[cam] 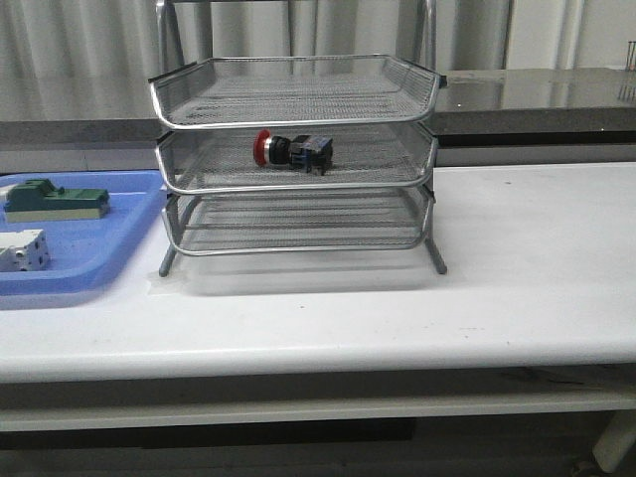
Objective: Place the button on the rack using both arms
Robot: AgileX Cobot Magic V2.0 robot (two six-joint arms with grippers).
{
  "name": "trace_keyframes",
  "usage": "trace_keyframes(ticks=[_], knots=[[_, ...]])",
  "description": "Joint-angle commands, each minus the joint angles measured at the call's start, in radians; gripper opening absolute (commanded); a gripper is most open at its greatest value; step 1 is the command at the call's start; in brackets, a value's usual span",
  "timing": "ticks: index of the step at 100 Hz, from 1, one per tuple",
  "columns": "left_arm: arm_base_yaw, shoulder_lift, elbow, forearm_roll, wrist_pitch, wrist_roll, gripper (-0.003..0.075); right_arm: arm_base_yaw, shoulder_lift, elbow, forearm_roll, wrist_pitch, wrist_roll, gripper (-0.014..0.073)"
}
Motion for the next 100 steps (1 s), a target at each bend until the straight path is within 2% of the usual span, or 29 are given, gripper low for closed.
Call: trace_keyframes(ticks=[1,87,100], knots=[[0.002,0.008,-0.028,-0.012,-0.08,-0.009,-0.002,-0.009,-0.042,-0.023,-0.005,-0.043,-0.007,-0.0057],[0.002,0.008,-0.028,-0.012,-0.08,-0.009,-0.002,-0.009,-0.055,-0.021,-0.005,-0.043,-0.007,-0.0057],[0.002,0.008,-0.028,-0.012,-0.08,-0.009,-0.002,-0.009,-0.071,0.015,-0.005,-0.081,-0.007,-0.0057]])
